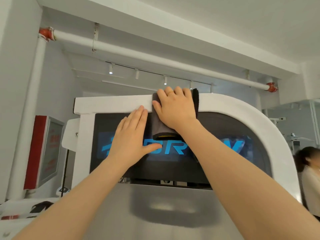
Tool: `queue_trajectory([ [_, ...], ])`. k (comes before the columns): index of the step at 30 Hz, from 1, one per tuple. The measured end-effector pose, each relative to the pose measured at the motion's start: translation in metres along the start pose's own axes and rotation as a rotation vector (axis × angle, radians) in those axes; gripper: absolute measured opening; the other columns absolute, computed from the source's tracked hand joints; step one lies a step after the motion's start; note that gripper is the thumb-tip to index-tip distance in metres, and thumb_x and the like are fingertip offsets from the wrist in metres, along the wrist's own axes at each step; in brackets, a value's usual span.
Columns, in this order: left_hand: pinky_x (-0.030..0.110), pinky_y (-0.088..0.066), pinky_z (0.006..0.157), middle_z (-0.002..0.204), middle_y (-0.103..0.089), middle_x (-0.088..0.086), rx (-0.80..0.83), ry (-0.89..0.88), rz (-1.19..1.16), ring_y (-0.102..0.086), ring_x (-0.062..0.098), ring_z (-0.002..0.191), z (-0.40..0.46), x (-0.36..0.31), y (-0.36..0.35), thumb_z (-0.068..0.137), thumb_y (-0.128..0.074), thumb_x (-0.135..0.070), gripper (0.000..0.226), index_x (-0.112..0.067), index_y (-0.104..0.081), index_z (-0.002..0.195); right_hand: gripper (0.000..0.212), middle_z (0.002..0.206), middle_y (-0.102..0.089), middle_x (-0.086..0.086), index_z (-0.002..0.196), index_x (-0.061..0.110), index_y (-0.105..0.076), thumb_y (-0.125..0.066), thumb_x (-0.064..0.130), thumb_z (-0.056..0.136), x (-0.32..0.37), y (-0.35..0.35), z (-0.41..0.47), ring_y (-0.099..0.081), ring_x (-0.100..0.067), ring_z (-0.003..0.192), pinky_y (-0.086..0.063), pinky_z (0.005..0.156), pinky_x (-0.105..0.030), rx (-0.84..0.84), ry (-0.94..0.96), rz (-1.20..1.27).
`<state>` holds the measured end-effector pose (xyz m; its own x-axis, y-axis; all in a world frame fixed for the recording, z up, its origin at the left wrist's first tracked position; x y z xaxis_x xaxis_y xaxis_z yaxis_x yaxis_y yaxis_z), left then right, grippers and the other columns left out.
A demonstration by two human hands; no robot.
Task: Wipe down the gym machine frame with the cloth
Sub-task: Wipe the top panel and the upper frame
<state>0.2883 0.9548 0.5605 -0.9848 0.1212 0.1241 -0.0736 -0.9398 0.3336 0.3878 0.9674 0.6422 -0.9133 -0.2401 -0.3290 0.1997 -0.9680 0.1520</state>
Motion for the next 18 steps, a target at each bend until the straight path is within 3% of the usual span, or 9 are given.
queue_trajectory([
  [4, 0.031, -0.009, 0.112, 0.156, -0.005, 0.003, 0.009, 0.09, 0.018, -0.009, 0.019, 0.143, -0.007, 0.024, 0.006, 0.068, -0.06, -0.066, 0.112, -0.013, -0.003, 0.148, 0.053, 0.134, -0.047, -0.008, 0.14, 0.015, -0.031, -0.028, 0.045, 0.097, 0.021, -0.008, -0.002, -0.044, -0.027, 0.118, -0.026, 0.1, -0.041, 0.048, 0.149, -0.019],
  [9, 0.036, -0.013, 0.113, 0.156, -0.004, 0.002, 0.093, 0.181, 0.057, -0.011, 0.021, 0.142, -0.027, 0.066, 0.004, 0.069, -0.059, -0.066, 0.109, -0.016, -0.005, 0.148, 0.049, 0.123, -0.054, -0.01, 0.13, 0.014, -0.042, -0.028, 0.046, 0.096, -0.005, -0.006, -0.006, -0.047, -0.031, 0.11, -0.027, 0.099, -0.044, 0.042, -0.047, -0.06],
  [13, 0.035, -0.014, 0.112, 0.156, -0.005, 0.003, 0.124, 0.239, 0.035, -0.011, 0.02, 0.142, -0.041, 0.09, 0.002, 0.068, -0.06, -0.067, 0.11, -0.014, -0.006, 0.148, 0.047, 0.128, -0.05, -0.012, 0.131, 0.012, -0.039, -0.029, 0.043, 0.097, 0.048, -0.014, 0.011, -0.043, -0.032, 0.114, -0.023, 0.101, -0.046, 0.063, -0.005, 0.002],
  [18, 0.033, -0.012, 0.113, 0.155, -0.01, 0.007, 0.095, 0.204, 0.029, -0.012, 0.02, 0.142, -0.042, 0.104, 0.006, 0.066, -0.064, -0.065, 0.113, -0.009, -0.009, 0.147, 0.055, 0.143, -0.035, -0.012, 0.144, 0.011, -0.022, -0.03, 0.04, 0.098, 0.13, -0.028, 0.031, -0.031, -0.032, 0.129, -0.014, 0.11, -0.047, 0.094, 0.15, 0.061],
])
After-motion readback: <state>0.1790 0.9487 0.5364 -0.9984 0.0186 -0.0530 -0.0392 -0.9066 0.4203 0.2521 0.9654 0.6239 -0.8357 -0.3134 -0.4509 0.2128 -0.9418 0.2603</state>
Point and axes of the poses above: each hand's wrist, its own z-axis towards the middle knuckle, its own y-axis out of the back of the hand, x = y × z, the point moved 8 cm from there along z, towards the middle knuckle
